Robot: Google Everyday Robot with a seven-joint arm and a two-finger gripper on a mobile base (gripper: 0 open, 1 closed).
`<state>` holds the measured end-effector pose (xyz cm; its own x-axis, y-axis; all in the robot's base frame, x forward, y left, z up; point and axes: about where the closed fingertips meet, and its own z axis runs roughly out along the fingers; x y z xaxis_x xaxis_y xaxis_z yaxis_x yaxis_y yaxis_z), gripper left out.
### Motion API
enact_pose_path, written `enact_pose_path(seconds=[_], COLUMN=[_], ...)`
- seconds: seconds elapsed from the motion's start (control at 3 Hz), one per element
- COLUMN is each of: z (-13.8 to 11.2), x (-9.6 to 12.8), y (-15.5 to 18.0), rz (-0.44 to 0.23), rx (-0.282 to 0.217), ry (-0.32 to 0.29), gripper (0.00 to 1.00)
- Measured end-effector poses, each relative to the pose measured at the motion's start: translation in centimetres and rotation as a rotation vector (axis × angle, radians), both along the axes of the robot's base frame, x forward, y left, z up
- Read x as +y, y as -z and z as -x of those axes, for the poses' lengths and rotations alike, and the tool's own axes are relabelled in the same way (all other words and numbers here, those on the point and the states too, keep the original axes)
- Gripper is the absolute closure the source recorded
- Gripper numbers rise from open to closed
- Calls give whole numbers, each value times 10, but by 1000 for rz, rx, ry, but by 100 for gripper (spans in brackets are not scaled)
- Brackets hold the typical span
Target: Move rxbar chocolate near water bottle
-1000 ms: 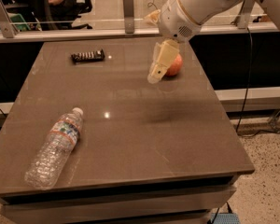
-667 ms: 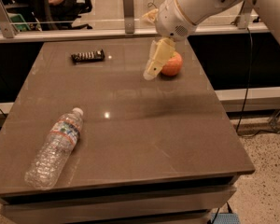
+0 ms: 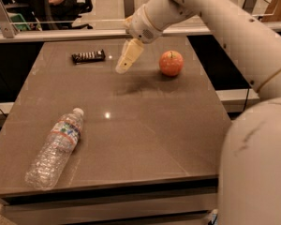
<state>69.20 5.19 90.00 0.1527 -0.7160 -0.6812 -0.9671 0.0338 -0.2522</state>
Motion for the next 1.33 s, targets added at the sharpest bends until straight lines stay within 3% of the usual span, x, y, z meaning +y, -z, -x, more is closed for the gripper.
enact_pose_path(seconds=[0.67,1.0,1.33], z=[-57,-71,-83], x=[72,99,109], y=[51,68,81], rz=[-46,-76,-88], rx=[83,135,176], ry=[48,76,115], gripper=[0,0,0])
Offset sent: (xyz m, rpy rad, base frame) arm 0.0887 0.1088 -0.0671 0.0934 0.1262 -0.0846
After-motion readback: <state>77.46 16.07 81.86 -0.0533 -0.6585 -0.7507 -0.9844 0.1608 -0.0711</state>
